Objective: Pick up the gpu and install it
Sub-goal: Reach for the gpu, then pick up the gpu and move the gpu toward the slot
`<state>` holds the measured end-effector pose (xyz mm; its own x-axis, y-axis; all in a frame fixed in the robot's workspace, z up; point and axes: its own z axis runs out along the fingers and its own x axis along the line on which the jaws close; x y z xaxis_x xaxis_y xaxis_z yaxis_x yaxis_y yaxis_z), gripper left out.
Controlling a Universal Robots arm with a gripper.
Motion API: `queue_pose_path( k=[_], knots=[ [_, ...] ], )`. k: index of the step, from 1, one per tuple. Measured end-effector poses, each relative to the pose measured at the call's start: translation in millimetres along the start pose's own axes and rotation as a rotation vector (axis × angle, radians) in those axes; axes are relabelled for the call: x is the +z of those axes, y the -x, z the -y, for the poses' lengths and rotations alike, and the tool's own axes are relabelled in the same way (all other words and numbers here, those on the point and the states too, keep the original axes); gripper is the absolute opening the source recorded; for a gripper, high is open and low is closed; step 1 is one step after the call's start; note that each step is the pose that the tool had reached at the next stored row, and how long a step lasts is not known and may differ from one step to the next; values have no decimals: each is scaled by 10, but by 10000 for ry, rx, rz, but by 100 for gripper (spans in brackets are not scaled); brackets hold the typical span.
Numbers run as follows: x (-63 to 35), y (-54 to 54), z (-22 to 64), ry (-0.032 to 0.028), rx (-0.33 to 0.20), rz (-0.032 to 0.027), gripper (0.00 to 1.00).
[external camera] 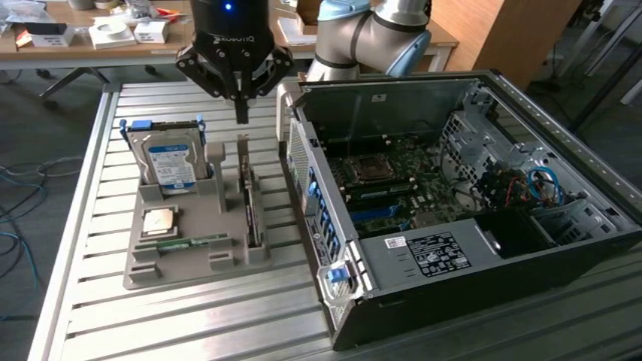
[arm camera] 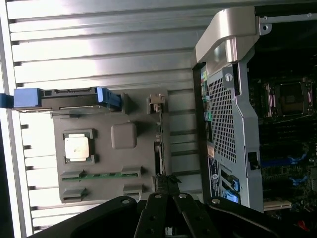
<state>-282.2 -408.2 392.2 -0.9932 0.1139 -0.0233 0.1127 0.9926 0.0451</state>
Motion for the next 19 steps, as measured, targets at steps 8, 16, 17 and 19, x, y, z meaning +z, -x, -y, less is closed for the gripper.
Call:
queue_pose_path(
  k=[8, 16, 17, 19],
  knots=[
    [-5, 13, 113, 0, 0, 0, 11],
    [-6, 17, 146, 0, 0, 0, 11],
    [-6, 17, 146, 0, 0, 0, 11],
    [-6, 17, 146, 0, 0, 0, 11]
  ],
)
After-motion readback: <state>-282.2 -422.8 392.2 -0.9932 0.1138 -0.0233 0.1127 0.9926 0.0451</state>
